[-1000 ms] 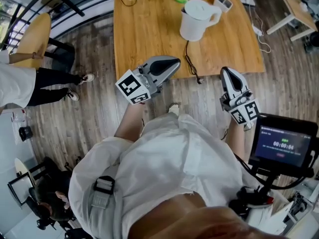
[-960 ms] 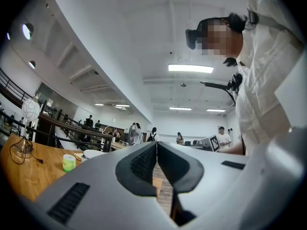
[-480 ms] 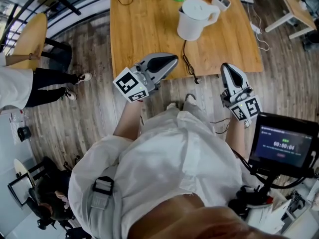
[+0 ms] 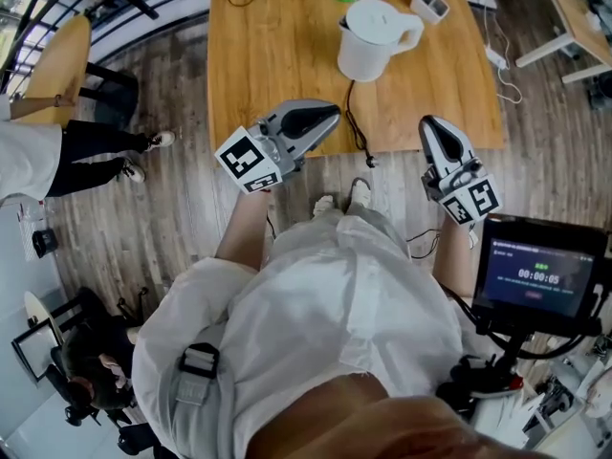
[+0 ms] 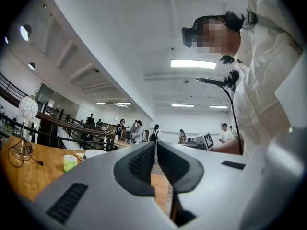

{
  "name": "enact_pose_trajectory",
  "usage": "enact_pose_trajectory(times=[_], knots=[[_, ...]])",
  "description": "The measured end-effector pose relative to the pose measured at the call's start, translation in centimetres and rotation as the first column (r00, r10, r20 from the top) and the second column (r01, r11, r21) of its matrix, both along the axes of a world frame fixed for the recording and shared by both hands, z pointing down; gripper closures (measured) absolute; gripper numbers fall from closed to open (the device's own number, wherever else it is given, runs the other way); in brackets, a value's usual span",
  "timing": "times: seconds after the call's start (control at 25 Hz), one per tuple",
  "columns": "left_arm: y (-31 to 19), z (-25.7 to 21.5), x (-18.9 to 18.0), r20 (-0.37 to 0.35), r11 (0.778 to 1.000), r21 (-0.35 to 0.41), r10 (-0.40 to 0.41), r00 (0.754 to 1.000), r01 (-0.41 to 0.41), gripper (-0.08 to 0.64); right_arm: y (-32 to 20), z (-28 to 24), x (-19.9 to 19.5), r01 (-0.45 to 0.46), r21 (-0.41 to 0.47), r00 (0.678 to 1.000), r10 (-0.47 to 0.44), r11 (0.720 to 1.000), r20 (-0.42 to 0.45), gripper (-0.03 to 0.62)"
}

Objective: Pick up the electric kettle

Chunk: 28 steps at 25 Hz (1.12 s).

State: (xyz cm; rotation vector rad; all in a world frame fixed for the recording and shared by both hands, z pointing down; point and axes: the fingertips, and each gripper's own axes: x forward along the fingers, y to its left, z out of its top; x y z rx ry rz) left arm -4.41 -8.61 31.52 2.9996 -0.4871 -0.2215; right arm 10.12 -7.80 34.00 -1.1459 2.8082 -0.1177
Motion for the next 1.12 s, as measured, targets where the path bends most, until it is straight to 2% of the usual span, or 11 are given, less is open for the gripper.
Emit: enact_pose_trajectory(times=[0.48,1.12], knots=[[-4.4,3.5,2.8,0.019,1.0,-0.029,-0.001,1.0,0.002,0.552,-4.6,4.0,1.2,0.042,-0.057,0.998,-0.044,0.997,-0.042,0.581],[-7.1,5.8,3.4,0.024,0.998,-0.057,0.003,1.0,-0.001,0.552,-7.1,5.9,0.3,0.064,-0.088,0.997,-0.068,0.994,-0.047,0.581]])
